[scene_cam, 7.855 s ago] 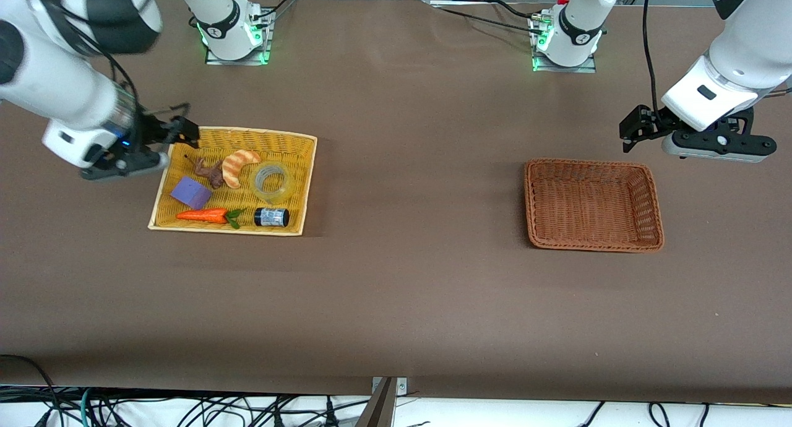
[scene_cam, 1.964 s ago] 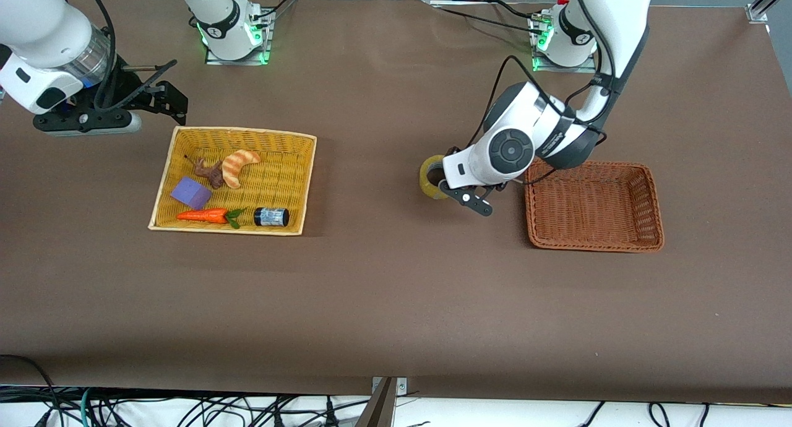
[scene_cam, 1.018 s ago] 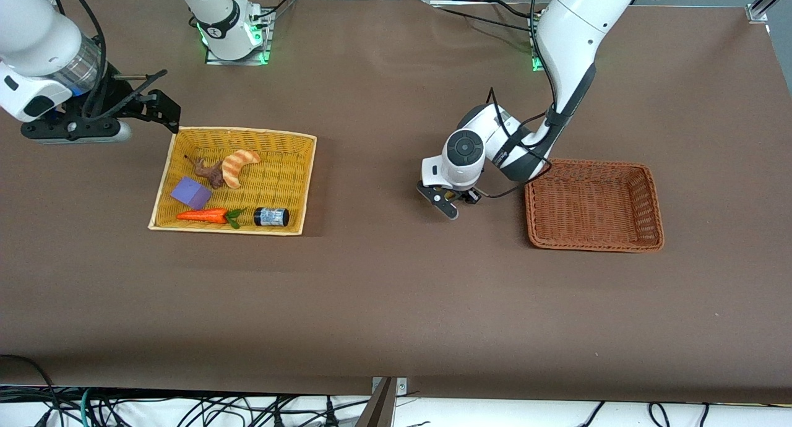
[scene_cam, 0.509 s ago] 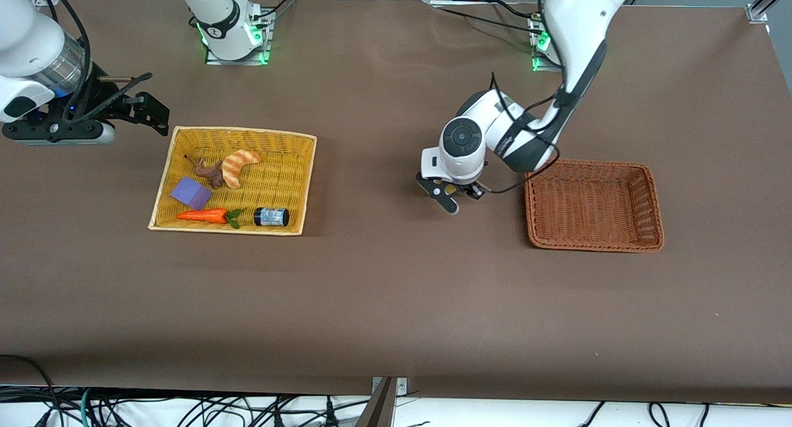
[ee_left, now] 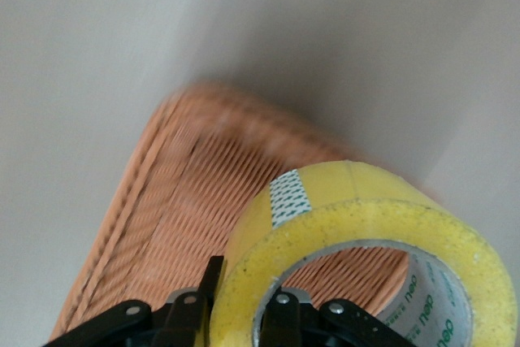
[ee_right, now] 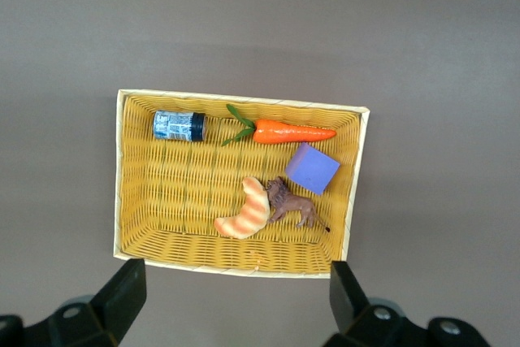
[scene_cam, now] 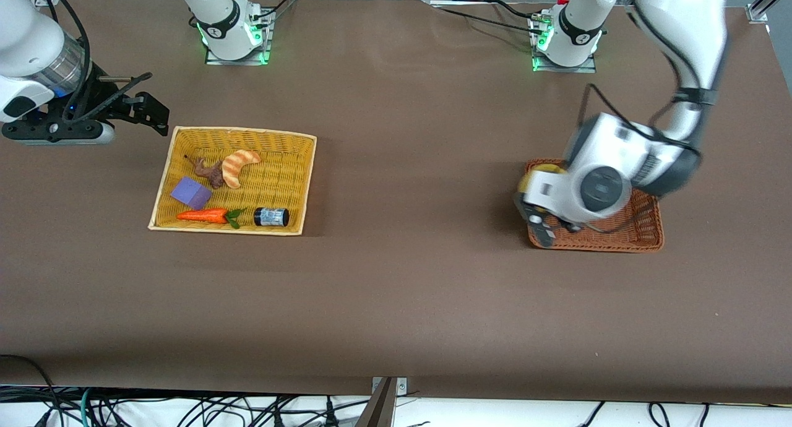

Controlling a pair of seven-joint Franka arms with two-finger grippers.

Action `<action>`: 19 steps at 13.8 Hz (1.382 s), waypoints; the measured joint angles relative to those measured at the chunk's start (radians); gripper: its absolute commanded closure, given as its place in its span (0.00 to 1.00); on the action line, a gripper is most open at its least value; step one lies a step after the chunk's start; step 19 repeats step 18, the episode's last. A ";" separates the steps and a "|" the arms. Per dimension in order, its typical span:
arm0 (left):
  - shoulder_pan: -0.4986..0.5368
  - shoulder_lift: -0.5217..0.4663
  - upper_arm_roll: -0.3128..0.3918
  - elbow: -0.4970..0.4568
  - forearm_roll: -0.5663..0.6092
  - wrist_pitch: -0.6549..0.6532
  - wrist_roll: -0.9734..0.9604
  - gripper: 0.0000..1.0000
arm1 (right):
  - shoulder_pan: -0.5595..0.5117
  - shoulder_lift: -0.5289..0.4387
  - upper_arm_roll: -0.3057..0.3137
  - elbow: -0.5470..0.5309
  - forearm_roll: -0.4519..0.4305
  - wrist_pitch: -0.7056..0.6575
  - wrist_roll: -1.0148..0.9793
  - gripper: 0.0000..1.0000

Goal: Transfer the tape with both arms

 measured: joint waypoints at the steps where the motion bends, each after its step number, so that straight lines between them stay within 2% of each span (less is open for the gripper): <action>1: 0.067 0.021 0.000 -0.001 0.000 0.000 0.077 0.60 | 0.000 0.000 0.000 0.003 0.000 0.000 0.000 0.00; 2: 0.112 0.043 -0.001 -0.005 0.000 0.001 0.126 0.01 | 0.000 0.000 0.000 0.005 0.000 0.000 0.000 0.00; 6: 0.134 0.068 -0.028 -0.001 0.000 0.002 0.198 0.00 | 0.000 0.005 0.002 0.007 0.000 0.000 -0.009 0.00; 9: 0.131 0.008 -0.076 0.043 -0.001 0.000 0.226 0.00 | 0.000 0.016 0.002 0.008 0.000 0.000 -0.017 0.00; 11: 0.127 -0.035 -0.105 0.118 -0.025 -0.061 0.196 0.00 | 0.000 0.018 0.002 0.010 0.000 0.000 -0.022 0.00; 15: 0.120 -0.066 -0.117 0.293 -0.037 -0.279 -0.098 0.00 | 0.000 0.019 0.002 0.016 0.000 0.000 -0.070 0.00; 18: 0.121 -0.102 -0.117 0.351 -0.037 -0.312 -0.398 0.00 | 0.000 0.020 0.002 0.022 0.000 0.000 -0.078 0.00; 19: 0.121 -0.102 -0.117 0.351 -0.037 -0.312 -0.398 0.00 | 0.000 0.020 0.002 0.022 0.000 0.000 -0.078 0.00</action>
